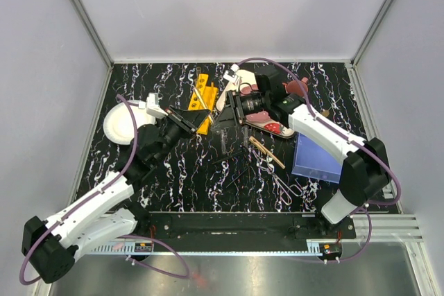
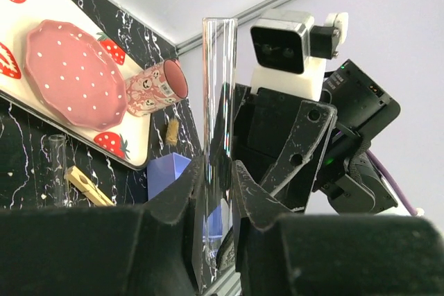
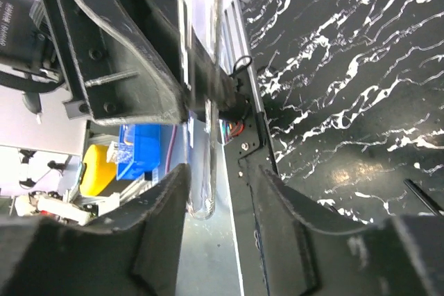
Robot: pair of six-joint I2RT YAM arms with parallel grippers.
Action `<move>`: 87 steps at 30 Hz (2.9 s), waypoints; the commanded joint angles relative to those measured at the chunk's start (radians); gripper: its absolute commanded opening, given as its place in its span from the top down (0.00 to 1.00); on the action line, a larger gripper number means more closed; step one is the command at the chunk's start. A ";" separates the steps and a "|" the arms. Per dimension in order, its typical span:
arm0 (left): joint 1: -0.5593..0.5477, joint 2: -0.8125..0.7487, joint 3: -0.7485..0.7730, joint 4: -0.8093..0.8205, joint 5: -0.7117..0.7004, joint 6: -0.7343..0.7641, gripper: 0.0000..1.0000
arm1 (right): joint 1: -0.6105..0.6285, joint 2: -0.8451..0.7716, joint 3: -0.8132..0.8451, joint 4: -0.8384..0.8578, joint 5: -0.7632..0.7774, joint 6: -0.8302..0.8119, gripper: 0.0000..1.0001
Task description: Organize the chemistry lab equipment
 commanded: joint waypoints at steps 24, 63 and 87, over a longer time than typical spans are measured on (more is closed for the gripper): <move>0.370 -0.099 0.137 -0.367 0.686 0.150 0.01 | 0.019 -0.130 -0.090 -0.333 0.056 -0.666 0.87; 0.292 0.160 0.265 -0.461 0.836 0.288 0.52 | 0.071 -0.111 -0.087 -0.440 0.068 -0.838 0.86; 0.303 0.183 0.380 -0.675 0.744 0.455 0.92 | 0.056 -0.148 -0.078 -0.495 0.137 -0.913 0.05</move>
